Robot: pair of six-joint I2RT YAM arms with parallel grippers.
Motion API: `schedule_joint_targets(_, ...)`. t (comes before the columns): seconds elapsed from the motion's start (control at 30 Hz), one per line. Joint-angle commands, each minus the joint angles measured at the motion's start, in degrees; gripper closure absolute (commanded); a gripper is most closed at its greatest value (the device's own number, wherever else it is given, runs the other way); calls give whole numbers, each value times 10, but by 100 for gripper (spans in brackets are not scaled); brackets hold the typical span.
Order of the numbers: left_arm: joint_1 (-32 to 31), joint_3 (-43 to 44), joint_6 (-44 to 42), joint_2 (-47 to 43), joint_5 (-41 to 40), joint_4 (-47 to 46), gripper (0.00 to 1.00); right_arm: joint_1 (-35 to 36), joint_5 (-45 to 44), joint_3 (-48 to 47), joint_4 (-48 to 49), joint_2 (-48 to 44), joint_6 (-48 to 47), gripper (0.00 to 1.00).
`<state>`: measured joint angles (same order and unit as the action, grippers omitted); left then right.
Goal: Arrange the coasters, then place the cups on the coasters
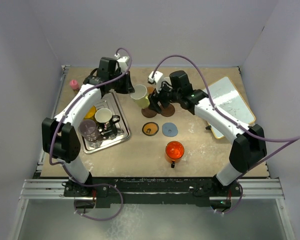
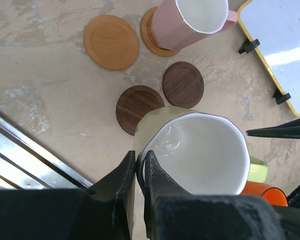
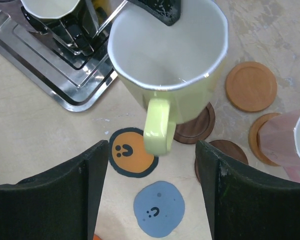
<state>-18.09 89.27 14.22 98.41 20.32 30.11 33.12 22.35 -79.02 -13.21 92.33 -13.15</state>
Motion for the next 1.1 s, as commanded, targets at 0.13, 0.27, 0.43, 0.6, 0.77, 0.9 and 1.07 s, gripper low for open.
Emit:
schedule_joint_targets(0.13, -17, 19, 38, -19, 13, -60, 97, 22, -35, -36, -19, 44, 0, 40)
schedule_joint_targets(0.27, -26, 14, 30, -21, 3, -59, 97, 28, -54, -51, -34, 56, -10, 49)
schedule_joint_targets(0.43, -32, 9, 20, -23, -12, -58, 97, 32, -77, -67, -45, 62, -20, 50)
schedule_joint_targets(0.6, -33, 6, 19, -23, -13, -57, 97, 32, -98, -58, -29, 49, -25, 53)
schedule_joint_targets(0.77, -33, 5, 19, -20, -11, -58, 97, 32, -106, -58, -28, 43, -30, 62)
schedule_joint_targets(0.9, -33, 5, 18, -18, -11, -57, 97, 32, -105, -59, -28, 42, -30, 70)
schedule_joint_targets(1.07, -33, 1, 15, -17, -16, -58, 97, 32, -109, -58, -26, 40, -30, 86)
